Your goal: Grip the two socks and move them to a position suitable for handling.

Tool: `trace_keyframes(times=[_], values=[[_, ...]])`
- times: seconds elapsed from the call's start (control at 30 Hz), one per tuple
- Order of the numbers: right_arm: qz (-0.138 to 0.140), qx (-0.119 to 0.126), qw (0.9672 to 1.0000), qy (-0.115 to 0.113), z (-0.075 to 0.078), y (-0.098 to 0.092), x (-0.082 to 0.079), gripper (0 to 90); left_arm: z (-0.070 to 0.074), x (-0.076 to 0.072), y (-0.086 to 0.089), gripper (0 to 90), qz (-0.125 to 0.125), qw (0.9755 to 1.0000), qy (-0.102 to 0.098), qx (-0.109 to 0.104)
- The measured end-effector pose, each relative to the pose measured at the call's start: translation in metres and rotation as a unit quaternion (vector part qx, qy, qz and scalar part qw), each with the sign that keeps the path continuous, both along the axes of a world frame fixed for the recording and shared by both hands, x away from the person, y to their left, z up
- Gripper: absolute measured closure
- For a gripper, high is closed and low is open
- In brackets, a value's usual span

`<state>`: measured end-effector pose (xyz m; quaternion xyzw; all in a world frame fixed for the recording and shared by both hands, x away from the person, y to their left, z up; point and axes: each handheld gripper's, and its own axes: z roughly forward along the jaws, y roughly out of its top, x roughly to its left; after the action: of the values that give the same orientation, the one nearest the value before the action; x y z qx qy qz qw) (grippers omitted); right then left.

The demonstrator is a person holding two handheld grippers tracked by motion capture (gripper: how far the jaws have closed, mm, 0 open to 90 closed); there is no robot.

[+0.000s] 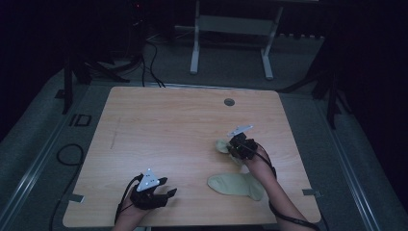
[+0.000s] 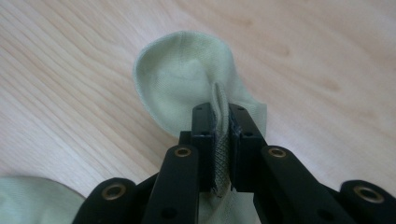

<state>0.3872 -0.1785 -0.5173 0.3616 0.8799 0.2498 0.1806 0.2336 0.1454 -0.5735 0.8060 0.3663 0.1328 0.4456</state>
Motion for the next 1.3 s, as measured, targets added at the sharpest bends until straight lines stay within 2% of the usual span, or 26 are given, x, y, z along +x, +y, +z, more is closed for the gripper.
trace_keyframes(times=[0.2, 0.3, 0.37, 0.43, 0.53, 0.6, 0.87, 1.0, 1.1, 1.13, 1.3], values=[[0.002, -0.012, 0.9998, 0.018, -0.024, 0.001, -0.001, 78.8, 0.000, 0.000, -0.002, 42.5, -0.006, 1.0000, -0.002, 0.005], [-0.005, 0.005, 0.9998, 0.019, -0.028, 0.000, -0.002, 65.7, -0.001, 0.002, -0.003, 42.5, -0.012, 0.9999, -0.006, 0.007], [-0.005, 0.007, 0.9998, 0.017, -0.029, -0.001, -0.002, 57.1, 0.000, 0.006, -0.002, 42.5, -0.011, 0.9999, -0.006, 0.004], [-0.012, 0.015, 0.9996, 0.020, -0.030, -0.003, -0.002, 52.7, 0.000, 0.010, -0.002, 42.5, -0.006, 1.0000, -0.005, -0.002], [-0.008, 0.022, 0.9994, 0.024, -0.031, -0.004, -0.002, 47.8, 0.002, 0.017, -0.005, 42.5, -0.003, 1.0000, -0.005, -0.004], [-0.006, 0.028, 0.9993, 0.025, -0.032, -0.004, -0.002, 47.1, 0.004, 0.020, -0.009, 39.8, -0.003, 1.0000, -0.006, -0.002], [0.004, 0.027, 0.9992, 0.028, -0.032, -0.001, -0.005, 44.4, 0.013, 0.034, -0.027, 39.7, -0.010, 0.9998, -0.015, 0.011], [0.016, 0.029, 0.9990, 0.028, -0.032, 0.001, -0.007, 42.4, 0.017, 0.047, -0.043, 38.0, -0.012, 0.9997, -0.018, 0.011], [0.027, 0.027, 0.9986, 0.038, -0.031, 0.001, -0.006, 38.2, 0.023, 0.055, -0.056, 38.0, -0.020, 0.9993, -0.025, 0.016], [0.031, 0.024, 0.9990, 0.022, -0.026, 0.000, -0.008, 38.4, 0.027, 0.062, -0.064, 38.1, -0.028, 0.9990, -0.029, 0.019], [0.030, 0.049, 0.9983, 0.014, -0.013, -0.006, -0.012, 38.9, 0.035, 0.075, -0.080, 39.1, -0.042, 0.9984, -0.035, 0.017]])
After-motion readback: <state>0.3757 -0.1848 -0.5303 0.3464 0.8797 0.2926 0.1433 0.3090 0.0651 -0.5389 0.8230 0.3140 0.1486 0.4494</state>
